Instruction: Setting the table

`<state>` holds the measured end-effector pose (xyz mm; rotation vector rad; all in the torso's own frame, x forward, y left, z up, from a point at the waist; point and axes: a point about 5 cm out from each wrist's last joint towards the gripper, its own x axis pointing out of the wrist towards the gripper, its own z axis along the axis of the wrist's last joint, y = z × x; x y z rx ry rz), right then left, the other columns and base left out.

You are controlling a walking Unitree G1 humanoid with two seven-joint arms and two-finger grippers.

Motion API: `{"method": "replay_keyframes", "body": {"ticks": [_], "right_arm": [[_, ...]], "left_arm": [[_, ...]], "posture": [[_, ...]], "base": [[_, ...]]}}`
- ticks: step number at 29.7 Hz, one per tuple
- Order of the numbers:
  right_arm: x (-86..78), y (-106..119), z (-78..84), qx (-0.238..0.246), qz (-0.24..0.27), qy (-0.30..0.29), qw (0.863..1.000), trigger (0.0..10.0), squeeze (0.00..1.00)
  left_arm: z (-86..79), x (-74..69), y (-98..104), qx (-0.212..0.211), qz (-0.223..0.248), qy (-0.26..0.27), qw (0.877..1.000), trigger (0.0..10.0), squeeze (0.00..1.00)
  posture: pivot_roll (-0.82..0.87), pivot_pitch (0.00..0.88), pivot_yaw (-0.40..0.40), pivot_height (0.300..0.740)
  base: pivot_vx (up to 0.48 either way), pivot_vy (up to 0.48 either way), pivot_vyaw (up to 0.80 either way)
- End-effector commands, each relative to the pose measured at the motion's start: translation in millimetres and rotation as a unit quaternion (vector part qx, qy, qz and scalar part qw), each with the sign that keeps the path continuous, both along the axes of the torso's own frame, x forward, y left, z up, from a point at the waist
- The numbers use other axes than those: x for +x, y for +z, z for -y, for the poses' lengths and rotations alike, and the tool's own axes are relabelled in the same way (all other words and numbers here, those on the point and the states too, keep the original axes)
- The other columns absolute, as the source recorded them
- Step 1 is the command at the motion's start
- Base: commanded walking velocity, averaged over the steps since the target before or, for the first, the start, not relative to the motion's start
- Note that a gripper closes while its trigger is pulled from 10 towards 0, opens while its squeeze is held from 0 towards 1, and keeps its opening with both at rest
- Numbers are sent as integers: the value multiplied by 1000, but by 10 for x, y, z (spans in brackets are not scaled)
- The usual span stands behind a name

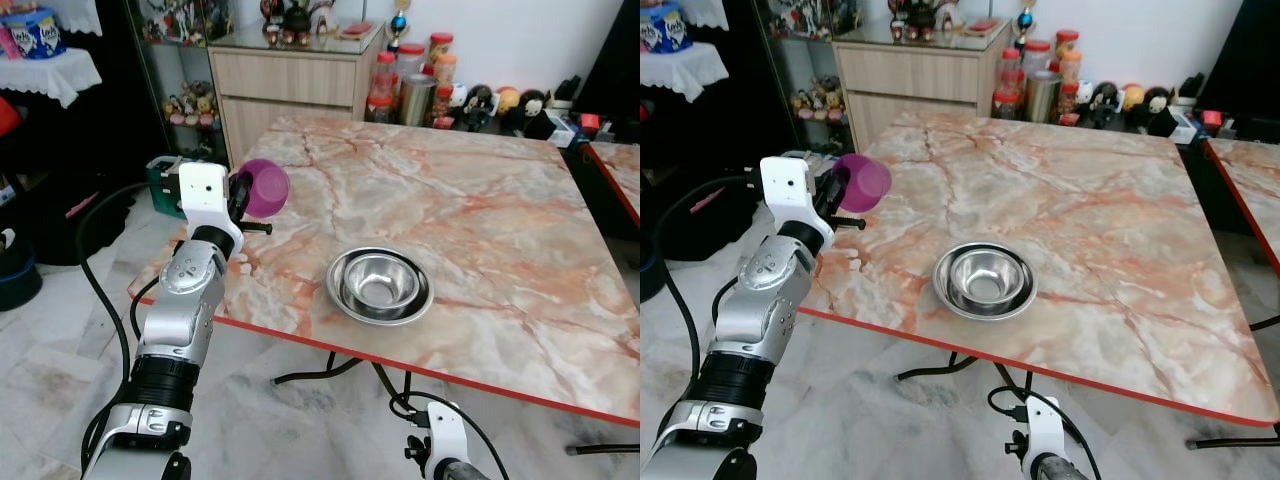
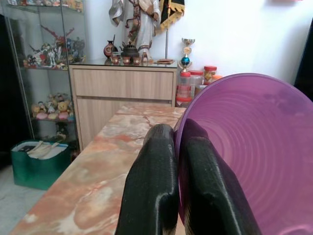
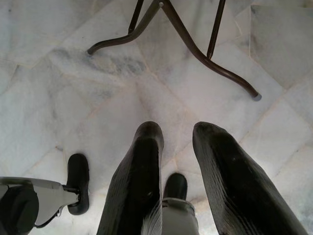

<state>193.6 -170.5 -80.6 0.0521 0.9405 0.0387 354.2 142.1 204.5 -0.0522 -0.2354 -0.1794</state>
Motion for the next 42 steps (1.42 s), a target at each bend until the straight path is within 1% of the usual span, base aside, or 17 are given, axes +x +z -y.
{"method": "replay_keyframes", "body": {"ticks": [1,5,6,8,12,17,20,22,23,24,27,29,32,42], "right_arm": [[55,36,1,0,24,-2,1000,10000,0],[93,69,-27,12,48,17,999,10000,0],[111,83,-40,9,55,40,998,10000,0],[125,94,-49,7,60,55,997,10000,0],[144,110,-59,4,71,66,995,10000,0],[148,114,-72,3,72,82,994,10000,0],[141,108,-70,2,69,80,994,10000,0],[130,96,-61,-3,61,77,995,10000,0],[106,75,-42,-8,47,60,997,10000,0],[102,71,-39,-9,45,56,997,10000,0],[94,65,-33,-11,40,53,998,10000,0],[78,49,-24,-17,26,53,998,10000,0],[65,38,-12,-20,19,37,999,10000,0],[52,26,3,-34,9,12,999,10000,0]], "left_arm": [[-16,-4,69,0,9,0,1000,10000,0],[-13,-5,57,1,7,-3,1000,10000,0],[-8,-3,53,1,6,-4,1000,10000,0],[-5,-1,51,2,5,-5,1000,10000,0],[-4,2,49,2,5,-7,1000,10000,0],[10,1,47,2,4,-10,1000,10000,0],[10,0,46,2,4,-11,1000,10000,0],[11,0,41,2,3,-11,1000,10000,0],[14,0,37,2,2,-12,1000,10000,0],[14,0,36,2,2,-13,1000,10000,0],[14,0,35,3,2,-13,1000,10000,0],[13,1,33,3,1,-13,1000,10000,0],[14,2,31,3,1,-14,1000,10000,0],[15,6,20,4,-1,-15,1000,10000,0]], "posture": [[93,0,-10,740],[85,0,-8,740],[84,0,-6,740],[84,0,-6,740],[79,0,-2,740],[79,0,-1,740],[74,0,1,740],[75,0,0,740],[74,0,1,740],[74,0,1,740],[74,0,1,740],[73,0,2,740],[73,0,2,740],[73,0,4,740]], "base": [[0,0,0],[0,0,0],[0,0,0],[0,0,0],[0,0,0],[0,0,0],[0,0,0],[0,0,0],[0,0,0],[0,0,0],[0,0,0],[0,0,0],[0,0,0],[0,0,0]]}}
